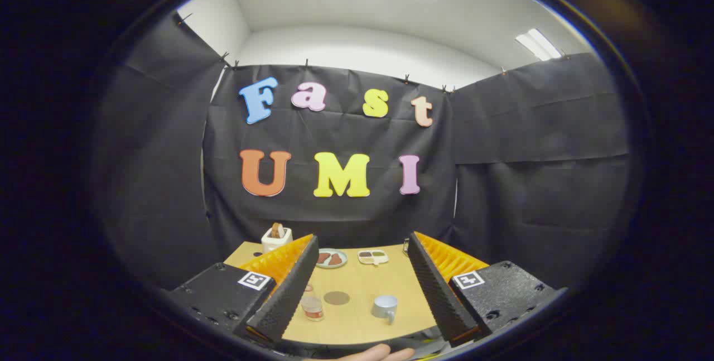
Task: Take the bottle from table, then pour the juice into the cup, finally place the bottle on the coaster
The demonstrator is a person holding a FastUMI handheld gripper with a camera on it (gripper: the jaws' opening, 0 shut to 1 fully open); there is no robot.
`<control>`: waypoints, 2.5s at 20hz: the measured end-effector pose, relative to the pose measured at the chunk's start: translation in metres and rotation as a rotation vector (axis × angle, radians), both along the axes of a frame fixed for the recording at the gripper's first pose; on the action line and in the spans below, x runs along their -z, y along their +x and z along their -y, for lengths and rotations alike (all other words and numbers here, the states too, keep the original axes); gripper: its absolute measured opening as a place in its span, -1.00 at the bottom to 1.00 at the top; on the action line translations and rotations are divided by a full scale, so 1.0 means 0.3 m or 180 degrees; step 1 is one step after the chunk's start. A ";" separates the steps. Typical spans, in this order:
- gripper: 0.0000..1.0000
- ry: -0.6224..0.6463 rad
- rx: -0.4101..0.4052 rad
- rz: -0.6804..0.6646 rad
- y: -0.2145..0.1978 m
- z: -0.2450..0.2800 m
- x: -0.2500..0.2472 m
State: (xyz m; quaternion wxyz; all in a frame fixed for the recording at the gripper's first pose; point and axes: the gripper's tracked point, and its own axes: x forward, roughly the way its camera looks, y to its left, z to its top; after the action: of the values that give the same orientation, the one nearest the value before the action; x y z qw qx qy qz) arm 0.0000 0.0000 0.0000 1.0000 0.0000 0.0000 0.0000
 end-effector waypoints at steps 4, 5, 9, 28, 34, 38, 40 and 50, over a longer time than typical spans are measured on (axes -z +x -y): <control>1.00 0.0109 -0.0107 0.0110 -0.008 -0.022 -0.028; 1.00 0.0134 -0.0159 0.0115 -0.011 -0.035 -0.018; 1.00 0.0177 -0.0350 0.0033 -0.003 -0.080 0.024; 1.00 0.0146 -0.0429 0.0107 0.075 -0.201 0.283; 1.00 0.0267 -0.0555 0.0153 0.165 -0.274 0.474; 1.00 0.0155 -0.0618 0.0126 0.256 -0.325 0.658; 1.00 0.0056 -0.0602 0.0072 0.313 -0.340 0.763; 1.00 0.0126 -0.0504 -0.0157 0.597 -0.414 1.149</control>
State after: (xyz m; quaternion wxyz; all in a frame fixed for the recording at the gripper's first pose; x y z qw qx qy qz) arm 0.1791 0.1243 -0.3448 0.9964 0.0197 0.0246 0.0790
